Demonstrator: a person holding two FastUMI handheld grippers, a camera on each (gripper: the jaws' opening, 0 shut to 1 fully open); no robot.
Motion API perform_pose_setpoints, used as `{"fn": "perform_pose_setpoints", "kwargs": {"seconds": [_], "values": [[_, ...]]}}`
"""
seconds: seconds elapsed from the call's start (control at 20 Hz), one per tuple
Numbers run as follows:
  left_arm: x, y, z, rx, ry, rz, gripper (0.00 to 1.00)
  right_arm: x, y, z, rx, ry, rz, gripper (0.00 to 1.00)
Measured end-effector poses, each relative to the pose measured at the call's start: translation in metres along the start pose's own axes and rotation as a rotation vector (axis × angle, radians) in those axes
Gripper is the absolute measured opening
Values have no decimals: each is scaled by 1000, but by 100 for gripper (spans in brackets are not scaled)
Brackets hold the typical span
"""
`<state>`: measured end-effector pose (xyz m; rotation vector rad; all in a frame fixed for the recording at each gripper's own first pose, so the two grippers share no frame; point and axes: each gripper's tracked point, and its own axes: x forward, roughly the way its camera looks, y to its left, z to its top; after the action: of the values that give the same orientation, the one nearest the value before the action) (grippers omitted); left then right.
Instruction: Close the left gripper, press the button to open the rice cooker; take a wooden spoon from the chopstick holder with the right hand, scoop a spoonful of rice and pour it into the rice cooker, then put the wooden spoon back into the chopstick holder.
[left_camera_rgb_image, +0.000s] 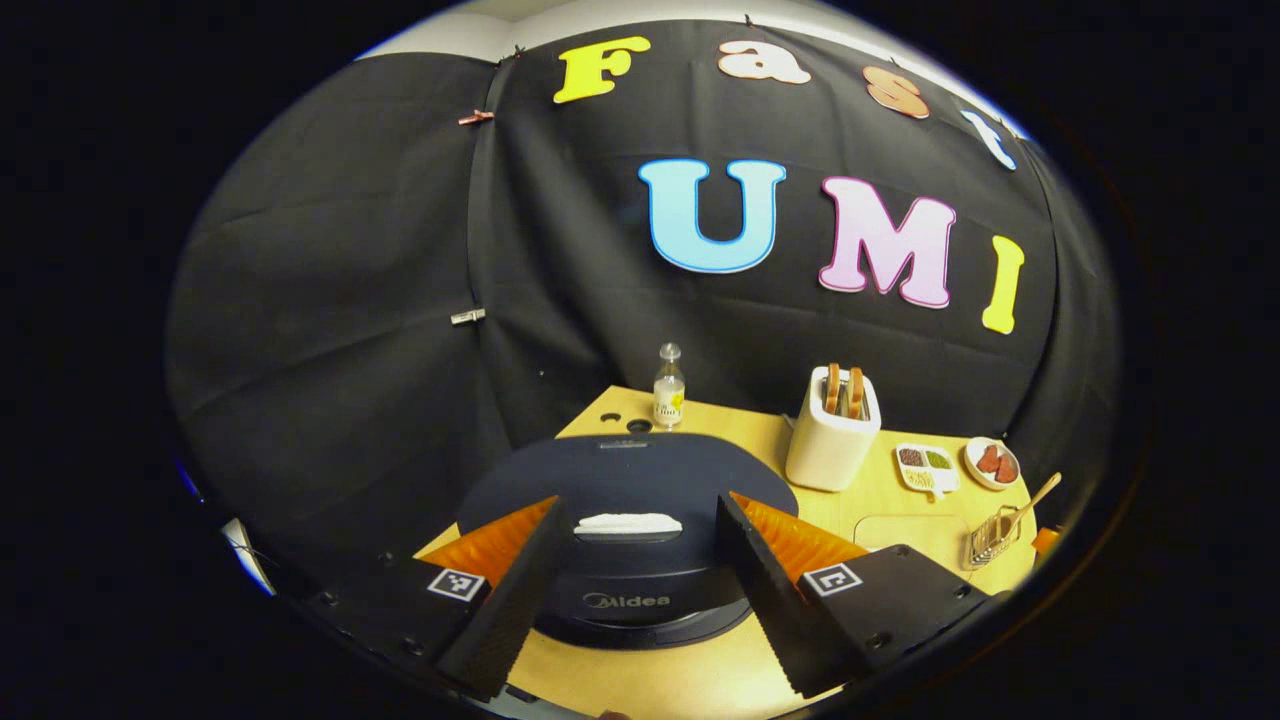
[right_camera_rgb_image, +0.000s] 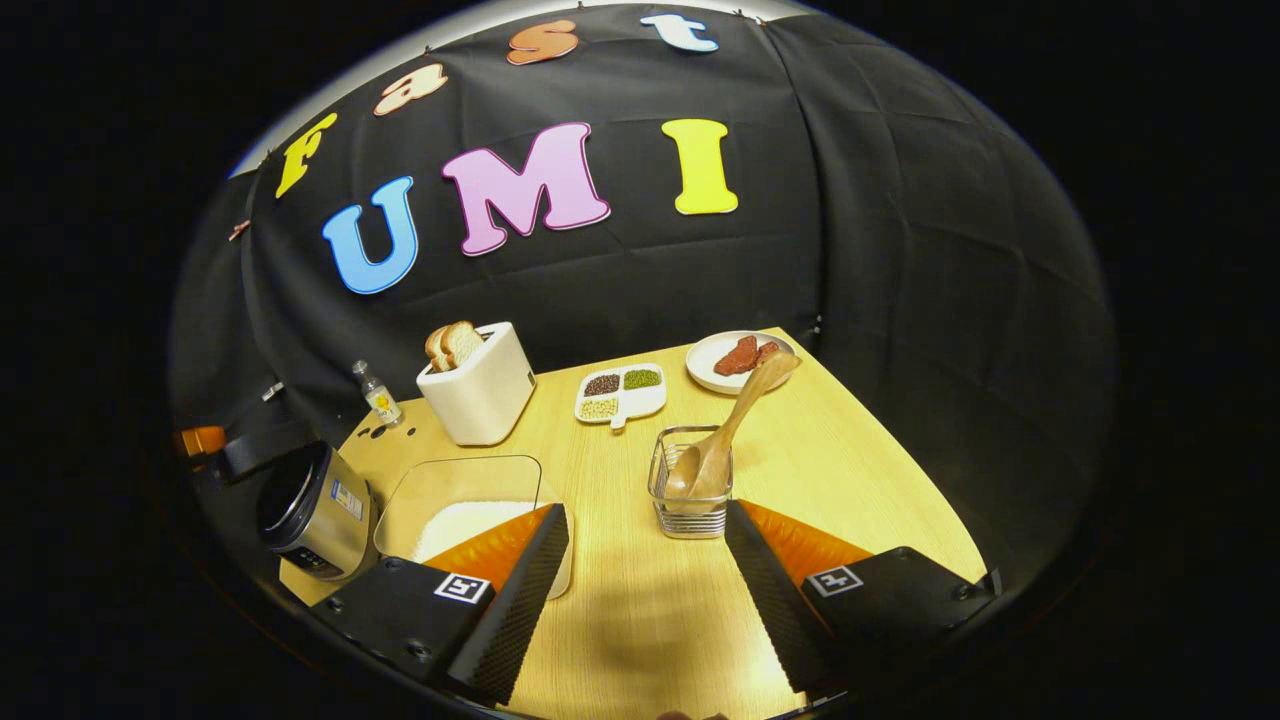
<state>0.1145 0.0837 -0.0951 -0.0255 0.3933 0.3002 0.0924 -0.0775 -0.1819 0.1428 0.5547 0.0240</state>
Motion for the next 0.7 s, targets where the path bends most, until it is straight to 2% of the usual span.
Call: {"fn": "perform_pose_setpoints", "kwargs": {"seconds": [0.45, 0.5, 0.7], "values": [[21, 0, -66, 14, 57, 17, 100, -3, -12, -11, -16, 28, 17, 99], [22, 1, -60, 19, 16, 21, 100, -2, -14, -11, -18, 30, 22, 99], [22, 1, -65, 4, -1, 34, 100, 1, -18, -15, -22, 48, 58, 99]]}}
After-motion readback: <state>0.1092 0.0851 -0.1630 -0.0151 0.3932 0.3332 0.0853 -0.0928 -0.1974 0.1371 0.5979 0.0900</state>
